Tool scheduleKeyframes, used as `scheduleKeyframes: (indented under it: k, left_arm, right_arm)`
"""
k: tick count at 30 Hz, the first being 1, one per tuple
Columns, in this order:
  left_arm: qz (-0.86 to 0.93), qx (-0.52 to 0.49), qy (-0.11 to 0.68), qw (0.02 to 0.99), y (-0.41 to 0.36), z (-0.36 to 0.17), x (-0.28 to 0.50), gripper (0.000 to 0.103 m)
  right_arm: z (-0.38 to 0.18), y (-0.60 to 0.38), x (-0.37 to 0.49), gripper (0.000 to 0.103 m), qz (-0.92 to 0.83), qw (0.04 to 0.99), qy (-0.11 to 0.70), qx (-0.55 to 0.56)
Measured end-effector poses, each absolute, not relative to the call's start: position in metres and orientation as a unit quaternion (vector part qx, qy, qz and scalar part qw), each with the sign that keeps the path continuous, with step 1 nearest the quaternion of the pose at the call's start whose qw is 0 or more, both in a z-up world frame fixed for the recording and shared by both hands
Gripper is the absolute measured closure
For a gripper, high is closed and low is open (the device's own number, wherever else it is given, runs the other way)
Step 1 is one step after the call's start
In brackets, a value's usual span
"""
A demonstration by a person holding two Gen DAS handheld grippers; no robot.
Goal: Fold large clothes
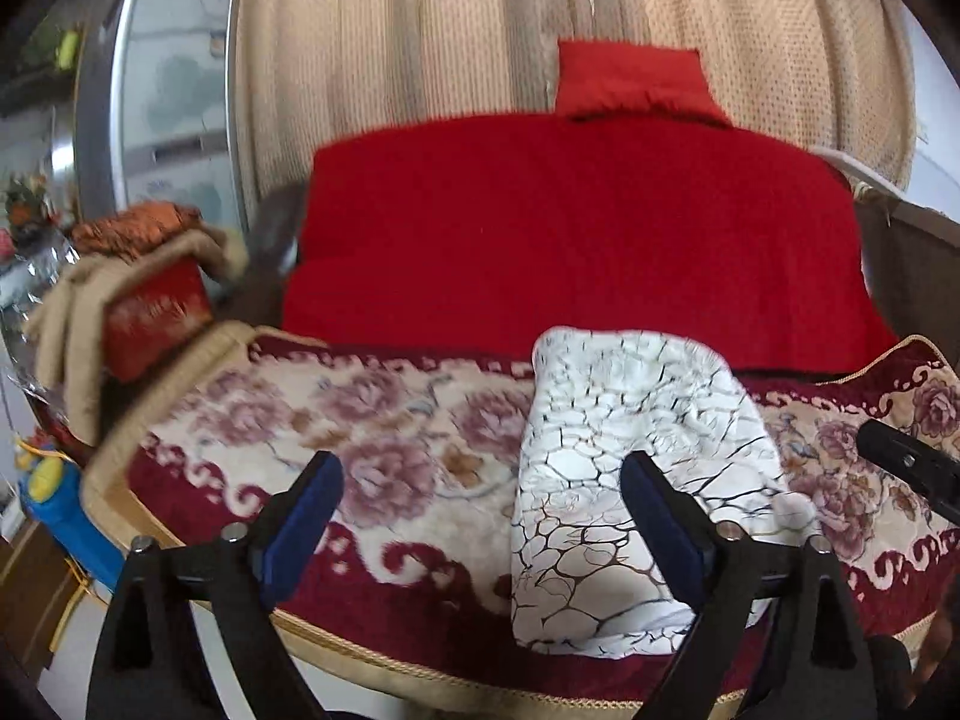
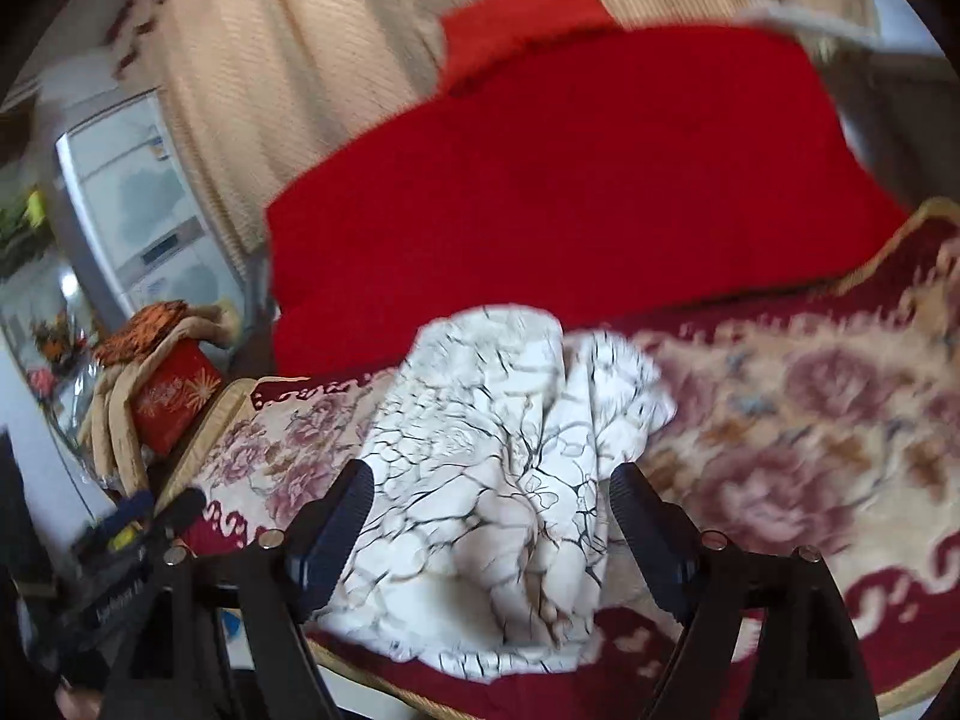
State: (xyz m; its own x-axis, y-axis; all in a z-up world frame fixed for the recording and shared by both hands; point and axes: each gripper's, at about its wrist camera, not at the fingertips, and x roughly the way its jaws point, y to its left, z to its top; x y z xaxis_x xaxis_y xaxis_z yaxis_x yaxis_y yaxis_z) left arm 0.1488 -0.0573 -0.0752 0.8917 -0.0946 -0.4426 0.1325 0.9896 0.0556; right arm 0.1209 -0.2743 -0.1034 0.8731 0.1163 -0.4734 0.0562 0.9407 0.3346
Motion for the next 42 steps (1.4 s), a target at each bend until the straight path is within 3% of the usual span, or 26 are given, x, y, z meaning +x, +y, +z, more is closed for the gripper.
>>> scheduleKeyframes:
  k: [7,15,42]
  left_arm:
    - [-0.062,0.056,0.174,0.981,-0.060,-0.029,0.091,0.003]
    - [-0.051,0.079,0.145,0.985,-0.067,-0.009,0.057,0.000]
    - [-0.033,0.065,0.115,0.991,-0.051,0.020,0.018,0.000]
  right_arm:
    - [-0.056,-0.265,0.052,0.019,-0.022,0.964,0.221,0.146]
    - [-0.038,-0.257,0.005,0.019,-0.047,0.966,0.212,0.139]
    - [-0.009,-0.229,-0.032,0.019,-0.046,0.973,0.175,0.142]
